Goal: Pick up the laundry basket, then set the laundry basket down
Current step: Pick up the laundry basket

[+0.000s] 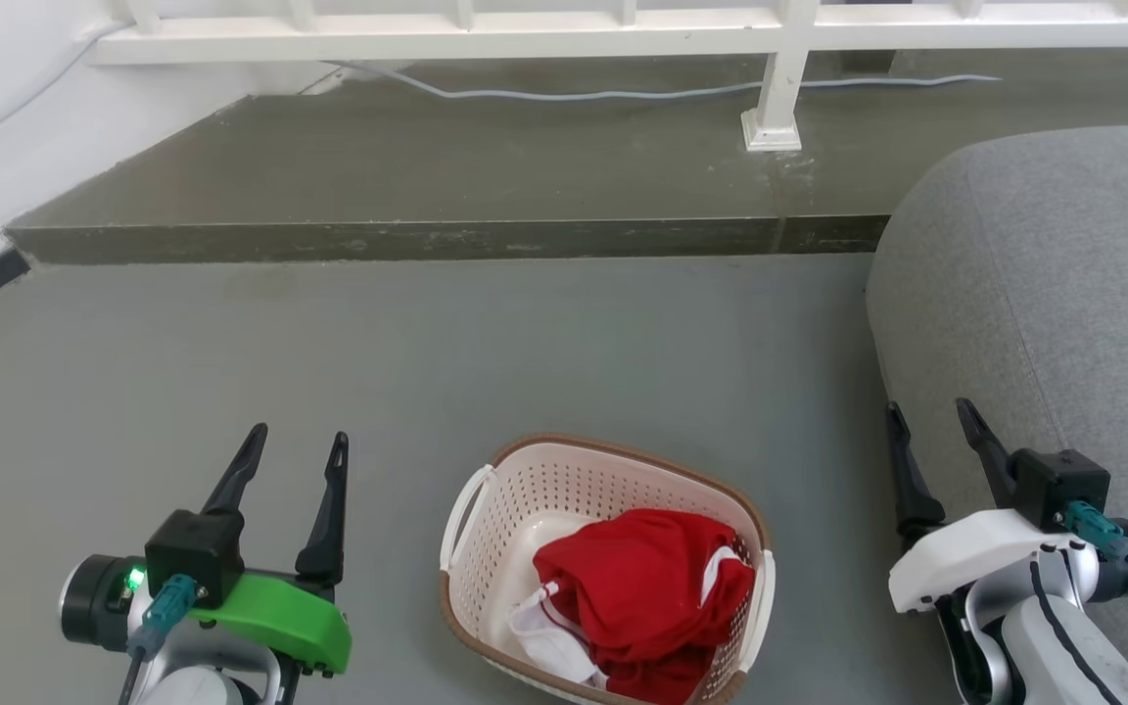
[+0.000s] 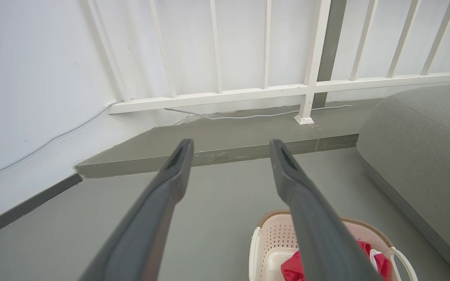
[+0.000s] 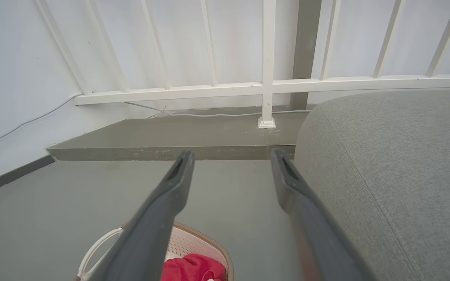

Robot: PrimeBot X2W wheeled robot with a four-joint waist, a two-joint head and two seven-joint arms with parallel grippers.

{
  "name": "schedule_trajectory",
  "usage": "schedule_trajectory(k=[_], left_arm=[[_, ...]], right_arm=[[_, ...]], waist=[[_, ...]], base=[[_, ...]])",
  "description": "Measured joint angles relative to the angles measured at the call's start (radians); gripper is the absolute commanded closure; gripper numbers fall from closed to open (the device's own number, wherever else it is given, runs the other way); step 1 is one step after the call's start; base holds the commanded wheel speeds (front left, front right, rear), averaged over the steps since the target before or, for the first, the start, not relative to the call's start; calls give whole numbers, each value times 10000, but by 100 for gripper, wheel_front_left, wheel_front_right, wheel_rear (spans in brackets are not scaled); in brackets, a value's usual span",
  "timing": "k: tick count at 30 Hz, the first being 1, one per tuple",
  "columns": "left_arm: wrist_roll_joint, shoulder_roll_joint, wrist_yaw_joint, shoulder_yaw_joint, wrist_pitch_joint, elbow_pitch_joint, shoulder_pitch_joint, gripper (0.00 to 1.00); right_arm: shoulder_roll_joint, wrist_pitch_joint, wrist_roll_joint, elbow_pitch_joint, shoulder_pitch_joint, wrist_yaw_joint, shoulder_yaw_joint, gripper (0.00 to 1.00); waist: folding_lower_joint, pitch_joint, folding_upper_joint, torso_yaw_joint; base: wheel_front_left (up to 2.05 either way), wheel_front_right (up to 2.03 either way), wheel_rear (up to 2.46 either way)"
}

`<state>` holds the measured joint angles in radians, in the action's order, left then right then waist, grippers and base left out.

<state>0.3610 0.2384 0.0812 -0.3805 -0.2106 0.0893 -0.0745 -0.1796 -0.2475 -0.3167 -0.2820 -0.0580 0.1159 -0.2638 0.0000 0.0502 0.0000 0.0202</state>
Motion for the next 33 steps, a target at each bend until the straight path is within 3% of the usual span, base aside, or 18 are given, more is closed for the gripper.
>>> schedule_trajectory(k=[15, 25, 33], left_arm=[[27, 10, 31, 157, 121, -376, -269, 0], [52, 50, 8, 211, 209, -604, -861, 0], [54, 148, -272, 176, 343, -610, -1451, 0]], right_arm=[[48, -15, 25, 445, -532, 4, 153, 0], [109, -17, 130, 773, -1111, 6, 293, 0], [282, -25, 203, 1001, -1619, 19, 303, 0]], waist=[[0, 1029, 0, -76], [0, 2271, 0, -185], [0, 3507, 0, -348]], base=[[0, 0, 0], [0, 0, 0], [0, 0, 0]])
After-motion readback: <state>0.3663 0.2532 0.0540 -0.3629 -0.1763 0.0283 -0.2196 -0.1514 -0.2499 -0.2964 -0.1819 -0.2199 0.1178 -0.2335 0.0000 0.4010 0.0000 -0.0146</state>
